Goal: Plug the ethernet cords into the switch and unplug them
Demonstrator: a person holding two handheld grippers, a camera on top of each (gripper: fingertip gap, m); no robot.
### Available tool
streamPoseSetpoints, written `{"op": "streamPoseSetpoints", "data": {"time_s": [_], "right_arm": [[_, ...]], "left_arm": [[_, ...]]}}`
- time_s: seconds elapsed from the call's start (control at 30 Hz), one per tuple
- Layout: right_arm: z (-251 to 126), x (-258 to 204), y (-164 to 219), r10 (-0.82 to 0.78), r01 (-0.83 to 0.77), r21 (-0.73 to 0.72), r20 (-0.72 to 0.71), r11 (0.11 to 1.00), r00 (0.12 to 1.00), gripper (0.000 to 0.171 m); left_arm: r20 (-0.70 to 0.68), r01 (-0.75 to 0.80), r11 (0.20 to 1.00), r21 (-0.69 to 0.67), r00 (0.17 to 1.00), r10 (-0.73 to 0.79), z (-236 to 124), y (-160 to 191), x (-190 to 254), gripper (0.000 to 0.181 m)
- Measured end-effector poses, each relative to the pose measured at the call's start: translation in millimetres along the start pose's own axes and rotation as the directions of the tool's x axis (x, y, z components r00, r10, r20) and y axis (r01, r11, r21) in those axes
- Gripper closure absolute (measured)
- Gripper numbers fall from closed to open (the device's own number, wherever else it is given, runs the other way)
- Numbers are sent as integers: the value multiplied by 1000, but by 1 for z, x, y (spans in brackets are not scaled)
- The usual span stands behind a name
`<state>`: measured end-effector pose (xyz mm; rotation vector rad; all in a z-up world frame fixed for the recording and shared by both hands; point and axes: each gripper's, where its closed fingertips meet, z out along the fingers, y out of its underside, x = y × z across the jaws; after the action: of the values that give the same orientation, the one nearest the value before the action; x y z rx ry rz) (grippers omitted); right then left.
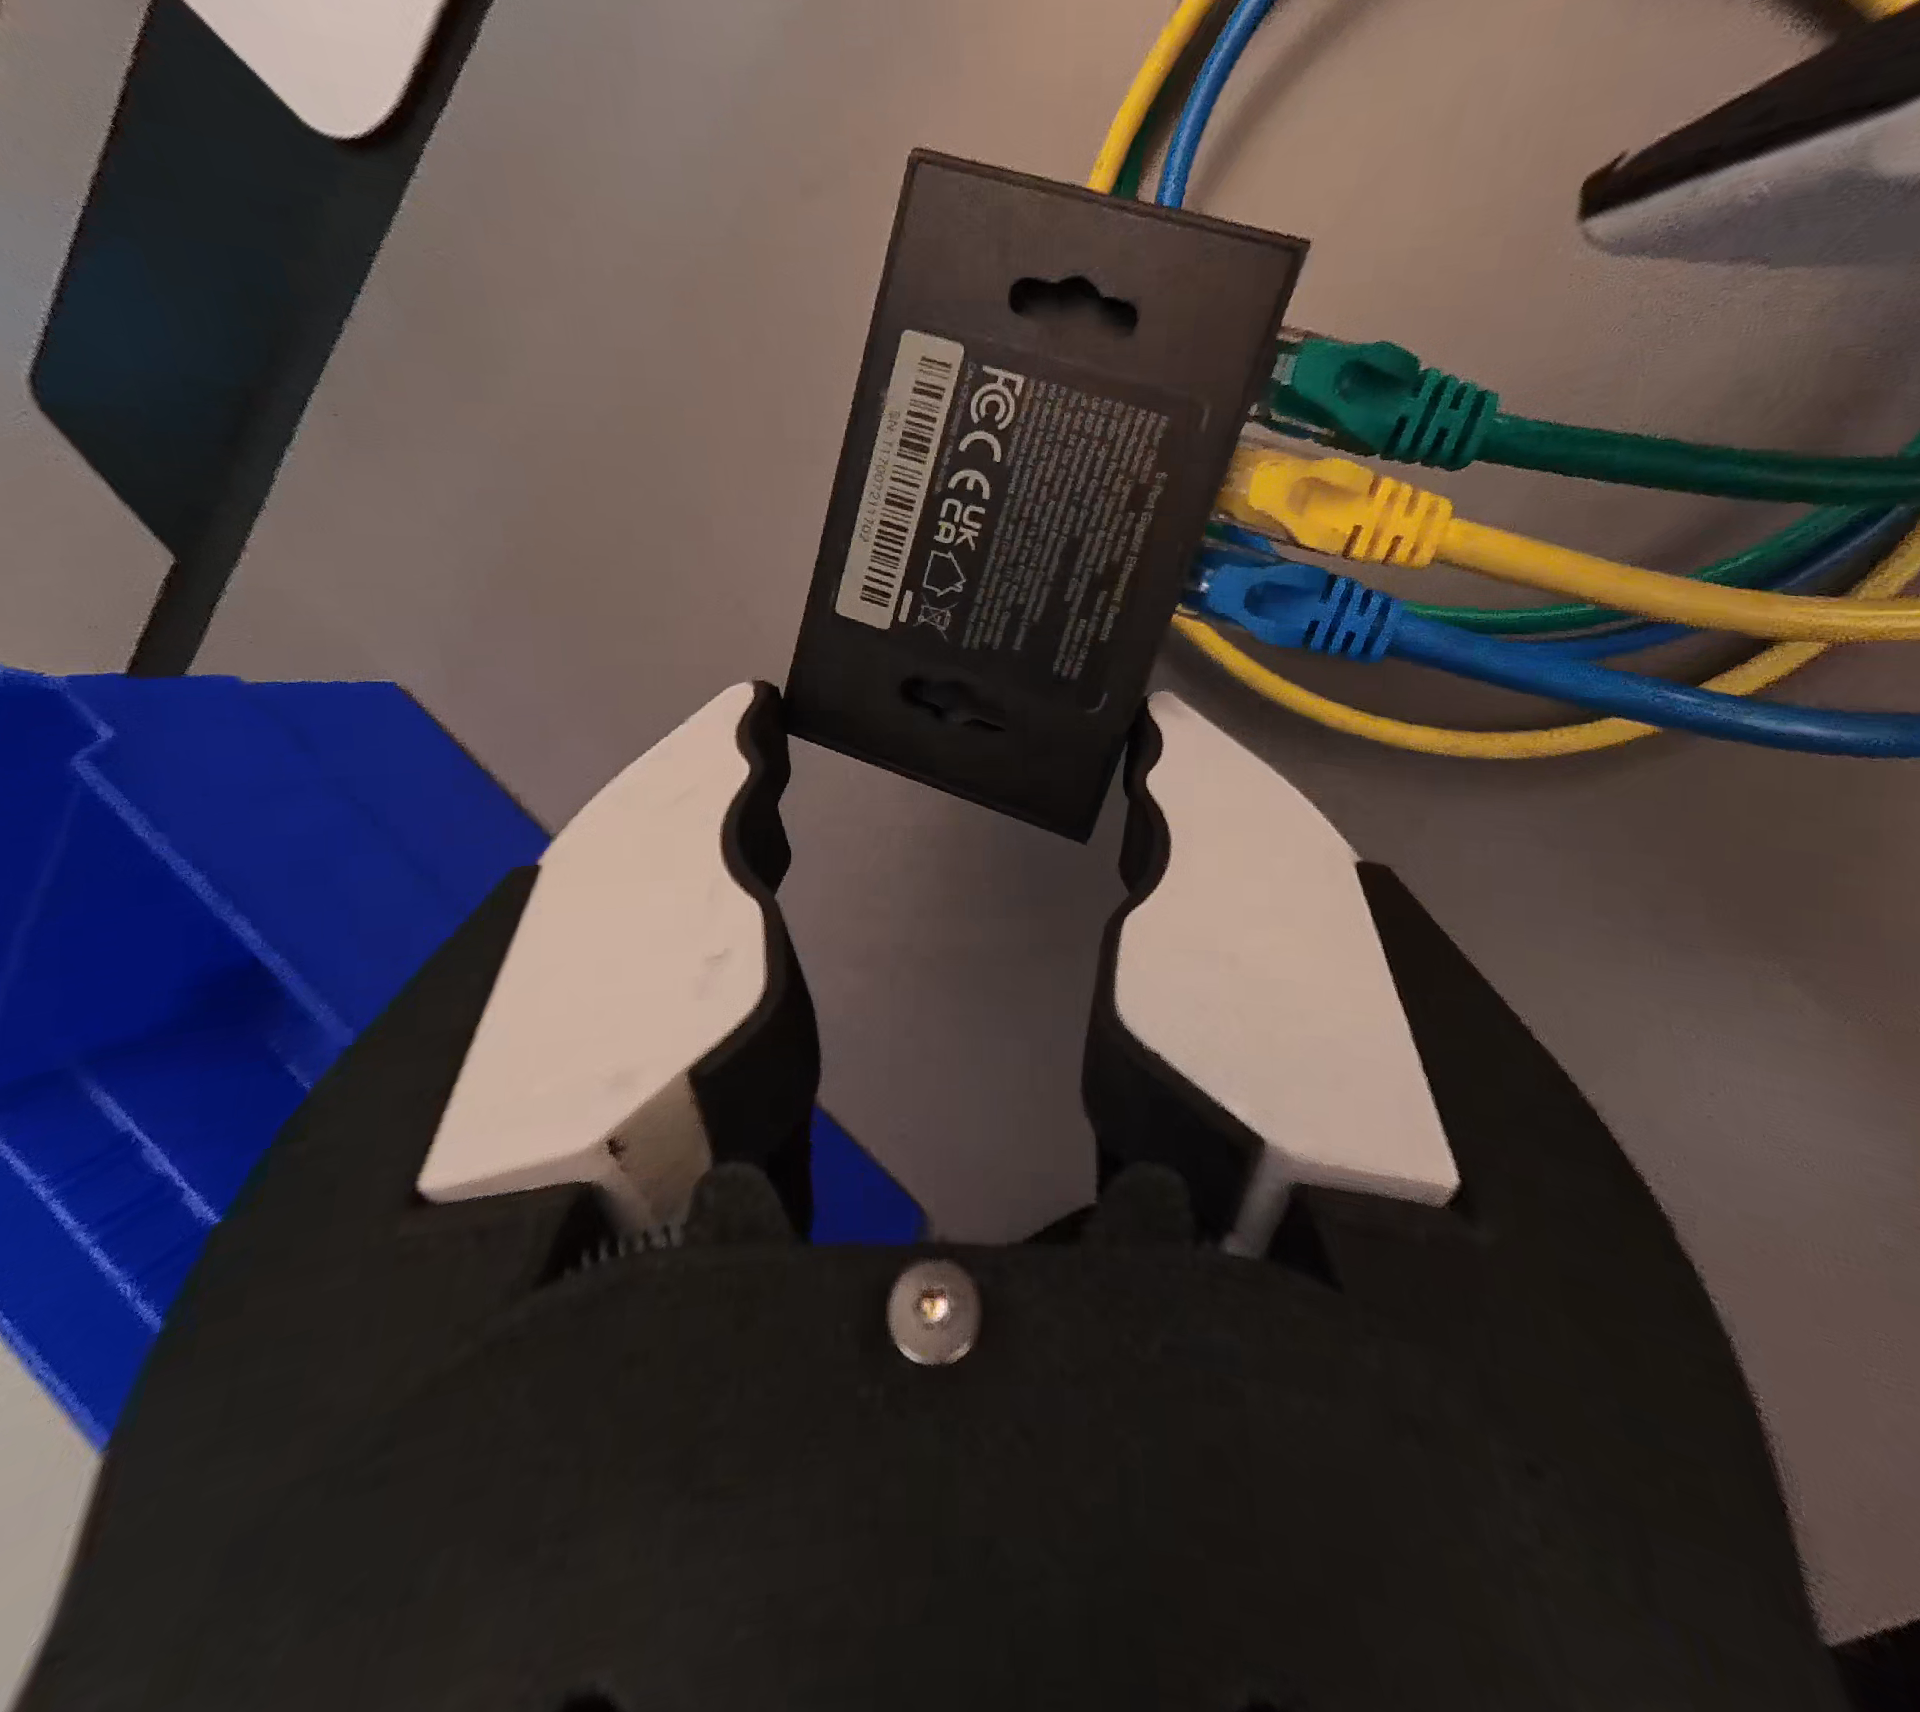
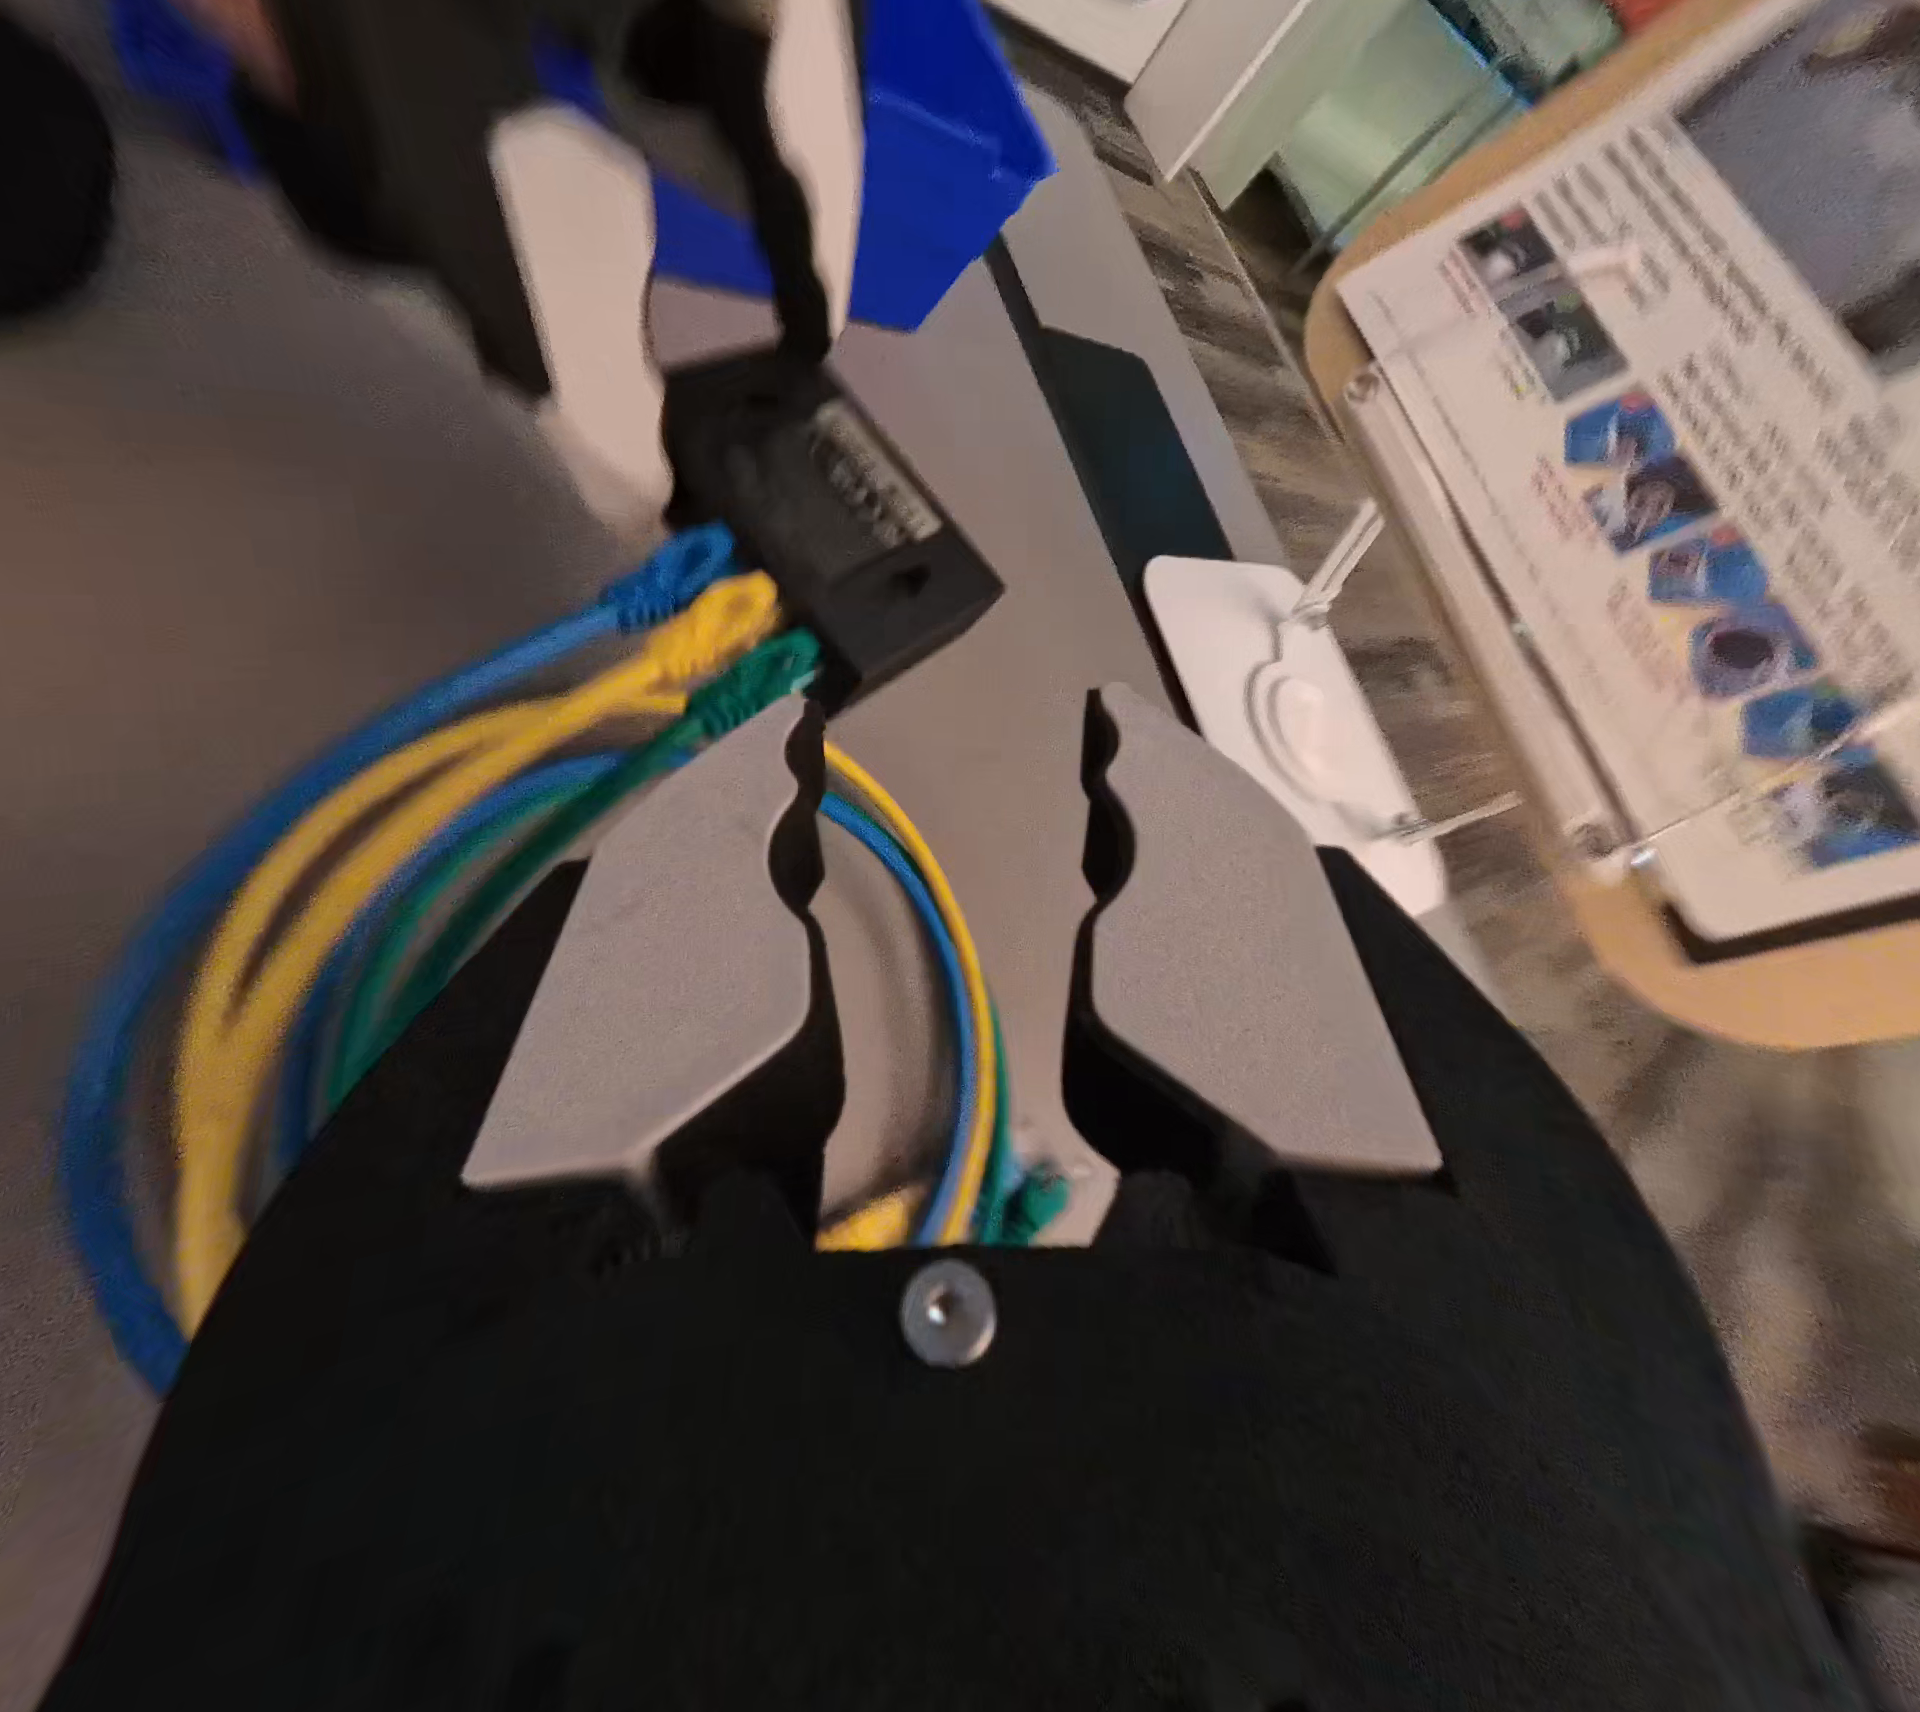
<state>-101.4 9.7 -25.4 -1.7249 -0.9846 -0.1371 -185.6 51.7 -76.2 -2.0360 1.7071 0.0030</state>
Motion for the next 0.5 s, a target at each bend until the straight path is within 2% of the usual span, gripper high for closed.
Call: {"op": "streamPoseSetpoints", "data": {"time_s": [0.07, 0.2, 0.27, 0.33, 0.4, 0.47, 0.5], "right_arm": [[5, -9, 8, -180, 179, -42, -14, 983, 984, 118], [17, -21, 5, -385, 388, 13, -105, 921, 917, 114], [19, -27, 1, -425, 435, 58, -131, 898, 895, 113], [24, -35, 6, -419, 425, 70, -92, 902, 903, 113], [26, -41, 4, -420, 429, 109, -99, 897, 902, 114], [23, -43, -7, -434, 456, 164, -153, 875, 888, 119], [21, -45, -10, -459, 486, 174, -173, 857, 871, 131]], "left_arm": [[9, -17, 1000, 5, 1000, 17, -8, 2, -1, 119], [-42, -34, 999, 32, 998, 36, -23, 4, 8, 120], [-69, -36, 998, 50, 997, 40, -32, 3, 13, 120], [-63, -51, 997, 61, 997, 55, -36, 4, 14, 120], [-114, -41, 996, 81, 992, 50, -40, 1, 24, 120], [-180, -25, 994, 102, 983, 43, -43, -3, 35, 120], [-190, -26, 993, 115, 981, 48, -44, -5, 38, 120]]}}
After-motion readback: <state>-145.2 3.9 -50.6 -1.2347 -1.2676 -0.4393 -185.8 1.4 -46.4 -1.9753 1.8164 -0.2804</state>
